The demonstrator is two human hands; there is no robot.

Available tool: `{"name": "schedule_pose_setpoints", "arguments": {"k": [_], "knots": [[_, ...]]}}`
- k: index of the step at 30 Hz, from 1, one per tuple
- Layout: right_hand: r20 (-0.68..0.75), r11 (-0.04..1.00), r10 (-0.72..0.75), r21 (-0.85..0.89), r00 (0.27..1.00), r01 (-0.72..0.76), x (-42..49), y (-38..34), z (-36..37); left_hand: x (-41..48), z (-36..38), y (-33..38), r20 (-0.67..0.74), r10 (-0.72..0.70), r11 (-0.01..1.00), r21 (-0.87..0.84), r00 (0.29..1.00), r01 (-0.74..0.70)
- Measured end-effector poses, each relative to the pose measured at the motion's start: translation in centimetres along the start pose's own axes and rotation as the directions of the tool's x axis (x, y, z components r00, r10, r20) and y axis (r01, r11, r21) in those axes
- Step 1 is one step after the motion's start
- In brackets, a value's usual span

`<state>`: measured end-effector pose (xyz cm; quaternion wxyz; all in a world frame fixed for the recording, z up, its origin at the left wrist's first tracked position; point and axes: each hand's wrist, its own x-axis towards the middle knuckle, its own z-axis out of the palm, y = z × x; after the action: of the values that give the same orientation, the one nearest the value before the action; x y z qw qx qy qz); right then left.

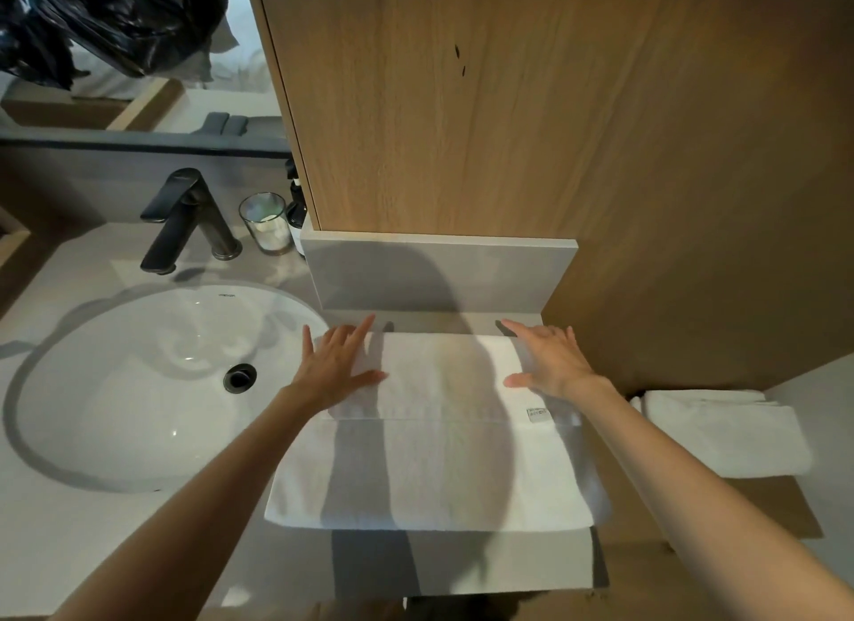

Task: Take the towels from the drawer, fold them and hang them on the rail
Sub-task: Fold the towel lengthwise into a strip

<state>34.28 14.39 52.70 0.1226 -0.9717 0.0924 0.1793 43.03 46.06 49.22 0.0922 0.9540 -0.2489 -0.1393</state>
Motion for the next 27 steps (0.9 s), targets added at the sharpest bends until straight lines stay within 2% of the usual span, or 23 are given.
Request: {"name": "schedule_pose_setpoints", "arguments": {"k": [5,8,12,16,20,24,27], "knots": [[0.046,0.982,-0.014,-0.188,0.999,0.022,0.9,-0.7,-1.6,1.4,-1.7,-0.6,0.015,0.044,0.997,0.069,0.999,-0.045],[-0.018,0.978,-0.071,-0.2,0.997,0.066,0.2,-0.5,-2.8,1.3,-2.8,-0.5,0.029,0.035,0.988,0.152,0.999,-0.039],[-0.097,0.985,-0.107,-0.147,0.99,0.092,-1.7,0.0,-4.0,0.1,-4.2,0.0,-0.123,0.091,0.991,0.108,0.988,-0.078],[-0.215,0.98,-0.141,-0.165,0.966,0.107,-4.1,-0.4,-4.5,-2.2,-5.2,0.8,-0.288,0.117,0.991,0.099,0.951,-0.092],[-0.246,0.971,-0.185,-0.192,0.951,0.139,-7.8,-1.0,-3.8,-5.4,-4.0,0.4,-0.4,0.187,0.982,0.08,0.897,-0.169],[-0.242,0.973,-0.196,-0.171,0.95,0.157,-11.1,-0.3,-1.1,-9.3,-2.6,0.6,-0.413,0.261,0.965,0.077,0.873,-0.252],[-0.235,0.968,-0.204,-0.191,0.95,0.161,-13.1,0.0,1.5,-11.5,-1.3,0.8,-0.371,0.307,0.952,0.123,0.877,-0.281]]}}
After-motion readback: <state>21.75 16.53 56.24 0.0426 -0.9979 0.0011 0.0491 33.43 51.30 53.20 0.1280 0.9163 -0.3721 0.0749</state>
